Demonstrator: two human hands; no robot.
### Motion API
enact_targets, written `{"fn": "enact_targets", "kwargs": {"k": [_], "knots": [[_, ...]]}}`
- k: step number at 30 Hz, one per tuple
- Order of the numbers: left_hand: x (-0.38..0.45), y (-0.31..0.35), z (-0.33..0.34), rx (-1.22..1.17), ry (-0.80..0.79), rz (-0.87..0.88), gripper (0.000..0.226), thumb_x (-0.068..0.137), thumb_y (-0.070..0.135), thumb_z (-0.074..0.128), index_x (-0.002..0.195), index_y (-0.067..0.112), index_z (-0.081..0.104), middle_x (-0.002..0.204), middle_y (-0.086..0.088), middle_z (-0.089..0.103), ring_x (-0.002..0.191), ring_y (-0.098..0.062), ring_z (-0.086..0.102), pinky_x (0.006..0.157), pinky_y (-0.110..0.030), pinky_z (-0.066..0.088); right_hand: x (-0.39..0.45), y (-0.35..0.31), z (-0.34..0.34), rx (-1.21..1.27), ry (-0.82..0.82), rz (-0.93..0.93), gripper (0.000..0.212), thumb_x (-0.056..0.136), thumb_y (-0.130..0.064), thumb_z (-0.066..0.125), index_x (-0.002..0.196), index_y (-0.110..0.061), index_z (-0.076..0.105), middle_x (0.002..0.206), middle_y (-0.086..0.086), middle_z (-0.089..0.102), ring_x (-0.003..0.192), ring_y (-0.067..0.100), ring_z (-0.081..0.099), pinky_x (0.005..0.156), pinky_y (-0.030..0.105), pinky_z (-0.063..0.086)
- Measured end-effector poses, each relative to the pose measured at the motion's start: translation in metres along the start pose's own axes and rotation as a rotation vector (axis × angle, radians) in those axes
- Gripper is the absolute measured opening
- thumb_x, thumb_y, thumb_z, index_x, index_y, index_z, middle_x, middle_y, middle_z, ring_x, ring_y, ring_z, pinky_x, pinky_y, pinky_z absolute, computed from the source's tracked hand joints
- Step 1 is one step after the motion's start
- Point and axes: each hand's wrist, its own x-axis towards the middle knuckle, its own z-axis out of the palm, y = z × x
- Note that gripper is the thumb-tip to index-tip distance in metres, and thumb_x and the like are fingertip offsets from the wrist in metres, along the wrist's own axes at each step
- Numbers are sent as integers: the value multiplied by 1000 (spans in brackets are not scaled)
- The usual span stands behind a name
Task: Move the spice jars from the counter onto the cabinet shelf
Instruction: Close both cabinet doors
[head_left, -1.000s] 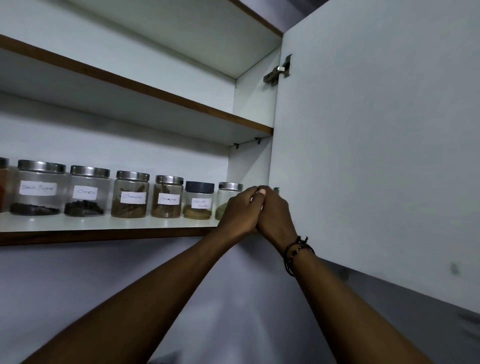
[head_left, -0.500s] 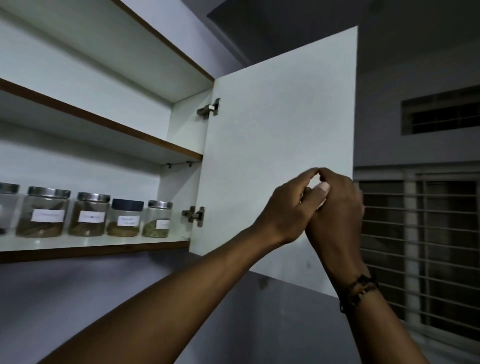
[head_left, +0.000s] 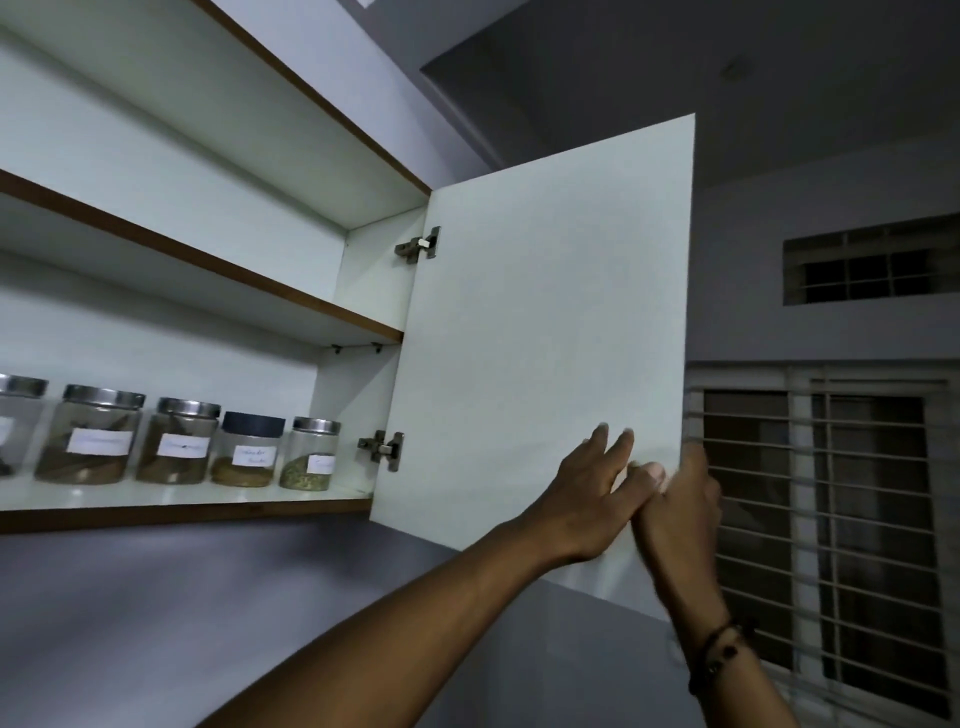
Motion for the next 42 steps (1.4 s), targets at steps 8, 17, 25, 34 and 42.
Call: {"fn": "enact_targets", "kwargs": {"k": [8, 17, 25, 34, 42], "knots": [[-21, -14, -22, 42, -24, -56, 75, 92, 74, 25, 157, 39, 10, 167, 12, -6, 153, -8, -10, 124, -42, 0, -10, -10, 22, 72, 21, 186, 62, 87, -40, 50, 143, -22, 31, 144, 17, 46, 133, 42, 42, 108, 63, 34], [-61, -8, -44, -9, 245, 64, 82, 83, 78, 20, 156, 42, 9, 167, 15, -5, 151, 0, -11, 125, -40, -1, -83, -59, 7, 115, -18, -206, 48, 96, -51, 43, 139, -31, 38, 133, 1, 55, 113, 22, 58, 91, 50, 54], [-143, -30, -131, -302, 478, 258, 69, 94, 51, 39, 157, 30, 20, 143, 5, 52, 129, -13, 53, 106, -31, 45, -162, -141, 75, 400, -101, -485, 15, 95, -32, 48, 105, -26, 56, 98, -8, 57, 85, 0, 57, 67, 9, 44], [-215, -72, -235, -206, 596, 85, 35, 98, 40, 44, 130, 54, 52, 129, 19, 64, 124, -3, 58, 95, -13, 46, -228, -204, 194, 581, -62, -477, 34, 93, -33, 44, 120, -18, 59, 119, 1, 56, 104, 8, 46, 84, 32, 48], [-252, -119, -292, -132, 812, -142, 30, 104, 20, 44, 126, 38, 55, 119, 17, 69, 113, -2, 65, 87, -15, 52, -258, -230, 275, 415, -132, -558, 40, 90, -35, 46, 125, -21, 58, 132, 7, 56, 111, 25, 53, 85, 38, 46]]}}
